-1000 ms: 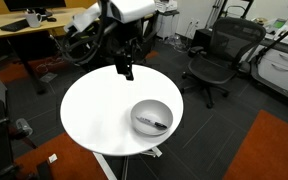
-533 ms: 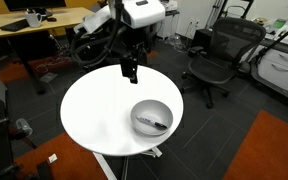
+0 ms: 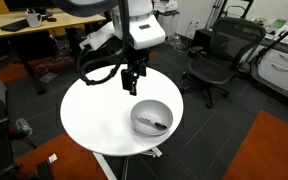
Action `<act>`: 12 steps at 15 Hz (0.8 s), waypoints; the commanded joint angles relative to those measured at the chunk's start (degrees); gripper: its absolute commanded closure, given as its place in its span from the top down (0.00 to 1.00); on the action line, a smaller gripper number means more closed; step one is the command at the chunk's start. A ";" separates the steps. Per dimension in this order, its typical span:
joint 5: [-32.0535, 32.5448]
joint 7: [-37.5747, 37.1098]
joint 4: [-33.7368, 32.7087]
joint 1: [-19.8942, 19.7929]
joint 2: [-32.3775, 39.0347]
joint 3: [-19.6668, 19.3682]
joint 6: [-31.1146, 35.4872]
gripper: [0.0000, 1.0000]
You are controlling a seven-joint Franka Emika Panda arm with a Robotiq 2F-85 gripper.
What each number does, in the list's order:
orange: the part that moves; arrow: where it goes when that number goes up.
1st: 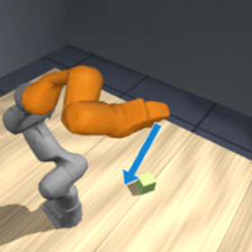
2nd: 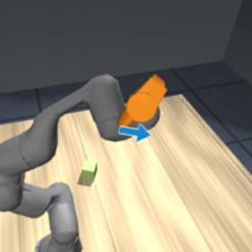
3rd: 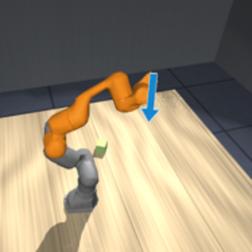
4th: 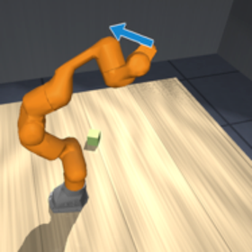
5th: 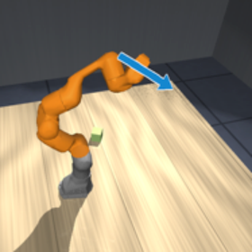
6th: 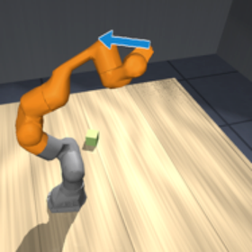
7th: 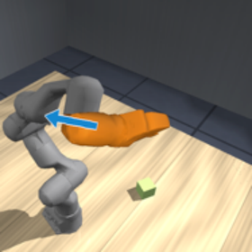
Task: Remove the marker from the bowl and put it on the table
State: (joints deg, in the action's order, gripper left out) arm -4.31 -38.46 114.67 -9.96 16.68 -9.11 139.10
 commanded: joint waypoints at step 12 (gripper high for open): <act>-4.07 0.14 -11.78 0.04 18.32 -3.58 5.30 1.00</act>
State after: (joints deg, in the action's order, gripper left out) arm -6.64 -38.63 105.74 -10.06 32.07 -12.06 143.84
